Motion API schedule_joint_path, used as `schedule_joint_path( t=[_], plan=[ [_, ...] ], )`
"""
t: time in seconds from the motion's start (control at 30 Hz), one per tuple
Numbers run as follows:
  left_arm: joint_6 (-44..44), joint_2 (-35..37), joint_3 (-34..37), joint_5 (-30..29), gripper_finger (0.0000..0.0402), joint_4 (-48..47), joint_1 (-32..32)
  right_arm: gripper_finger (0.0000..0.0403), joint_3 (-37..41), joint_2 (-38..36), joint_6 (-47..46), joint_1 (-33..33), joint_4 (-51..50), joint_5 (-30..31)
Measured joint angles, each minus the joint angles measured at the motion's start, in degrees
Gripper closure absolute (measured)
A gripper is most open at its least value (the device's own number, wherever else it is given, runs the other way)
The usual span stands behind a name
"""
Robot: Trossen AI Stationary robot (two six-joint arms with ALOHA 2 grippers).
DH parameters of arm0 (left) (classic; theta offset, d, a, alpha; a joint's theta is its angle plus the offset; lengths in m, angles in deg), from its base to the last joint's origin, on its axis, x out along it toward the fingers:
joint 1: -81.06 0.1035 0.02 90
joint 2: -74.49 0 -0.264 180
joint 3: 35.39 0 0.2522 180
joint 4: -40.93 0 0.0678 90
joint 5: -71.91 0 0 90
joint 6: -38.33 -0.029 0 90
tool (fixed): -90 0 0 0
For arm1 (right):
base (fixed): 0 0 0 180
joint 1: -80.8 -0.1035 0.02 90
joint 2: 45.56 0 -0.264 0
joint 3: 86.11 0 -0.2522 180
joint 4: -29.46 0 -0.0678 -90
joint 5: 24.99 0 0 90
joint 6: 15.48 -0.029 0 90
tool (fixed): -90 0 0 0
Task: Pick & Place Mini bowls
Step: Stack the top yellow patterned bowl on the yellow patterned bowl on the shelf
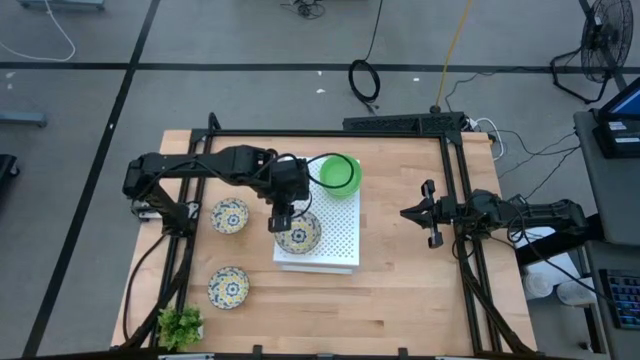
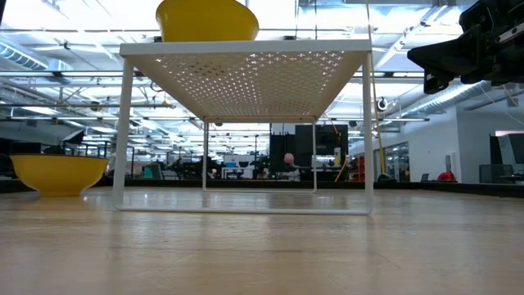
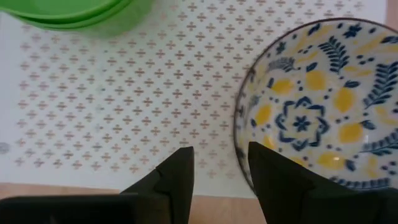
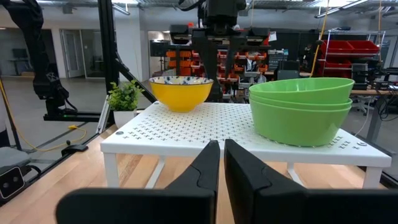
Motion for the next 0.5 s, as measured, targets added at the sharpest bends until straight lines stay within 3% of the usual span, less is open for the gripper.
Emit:
schedule_joint_path(
  t=[0.3, 0.5],
  plan=[
    [-0.90, 0.00, -0.19, -0.71, 0.0239, -0.44, 0.00, 0.0392, 0.00, 0.00, 0.02, 0.01, -0.01, 0.00],
    [-0.89, 0.02, -6.04, -0.73, 0.0244, -4.14, 0.00, 0.0387, 0.00, 0.00, 0.01, 0.00, 0.00, 0.00]
  ],
)
